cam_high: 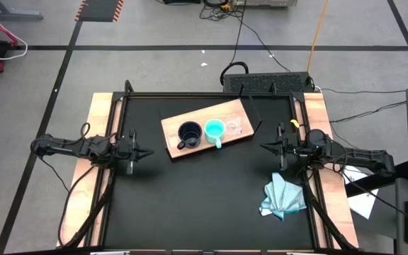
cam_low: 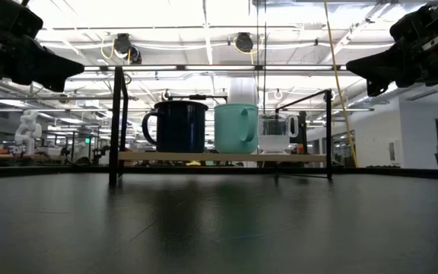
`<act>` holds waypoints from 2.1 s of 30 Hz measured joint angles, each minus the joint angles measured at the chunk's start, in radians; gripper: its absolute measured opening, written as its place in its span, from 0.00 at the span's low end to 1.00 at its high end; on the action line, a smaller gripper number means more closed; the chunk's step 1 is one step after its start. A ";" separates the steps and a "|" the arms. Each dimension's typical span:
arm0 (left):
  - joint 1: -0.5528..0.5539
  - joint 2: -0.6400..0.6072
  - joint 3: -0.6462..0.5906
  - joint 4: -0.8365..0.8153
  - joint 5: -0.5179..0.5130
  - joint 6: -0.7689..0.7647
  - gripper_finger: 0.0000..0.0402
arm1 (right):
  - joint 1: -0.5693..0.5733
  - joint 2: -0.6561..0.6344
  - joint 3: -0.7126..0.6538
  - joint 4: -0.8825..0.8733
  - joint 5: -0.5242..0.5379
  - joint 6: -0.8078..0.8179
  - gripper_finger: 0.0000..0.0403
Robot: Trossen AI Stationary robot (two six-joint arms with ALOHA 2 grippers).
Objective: Stack small to large cups/mugs on shelf
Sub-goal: Return to Home Position
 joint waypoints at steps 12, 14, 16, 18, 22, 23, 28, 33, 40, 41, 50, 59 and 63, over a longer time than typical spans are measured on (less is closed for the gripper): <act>0.000 0.000 -0.001 0.002 0.042 0.007 0.01 | 0.000 0.000 -0.002 0.001 0.003 0.005 0.00; 0.000 0.000 -0.001 0.002 0.042 0.006 0.01 | 0.000 0.000 -0.002 0.001 0.003 0.006 0.00; 0.000 0.000 -0.001 0.005 0.040 0.003 0.01 | 0.000 0.000 -0.002 0.001 0.004 0.006 0.00; 0.000 0.000 -0.001 0.006 0.039 0.007 0.01 | 0.000 0.000 -0.002 0.001 0.004 0.007 0.00; 0.000 0.001 -0.001 0.006 0.039 0.005 0.01 | 0.000 0.000 -0.002 0.001 0.005 0.007 0.00; 0.000 0.001 -0.001 0.006 0.039 0.005 0.01 | 0.000 0.000 -0.002 0.000 0.005 0.007 0.00; 0.000 0.001 -0.001 0.007 0.038 0.006 0.01 | 0.000 0.000 -0.002 0.000 0.005 0.007 0.00; 0.000 0.001 -0.001 0.007 0.038 0.006 0.01 | 0.000 0.000 -0.002 0.000 0.005 0.007 0.00; 0.000 0.001 -0.001 0.007 0.038 0.004 0.01 | 0.000 0.000 -0.002 0.000 0.005 0.007 0.00; 0.000 0.001 -0.001 0.007 0.038 0.004 0.01 | 0.000 0.000 -0.002 0.000 0.005 0.007 0.00; 0.000 0.001 -0.001 0.007 0.038 0.004 0.01 | 0.000 0.000 -0.002 0.000 0.005 0.007 0.00; 0.000 0.001 -0.001 0.007 0.038 0.004 0.01 | 0.000 0.000 -0.002 0.000 0.006 0.007 0.00; 0.000 0.001 -0.001 0.007 0.038 0.004 0.01 | 0.000 0.000 -0.002 0.000 0.006 0.007 0.00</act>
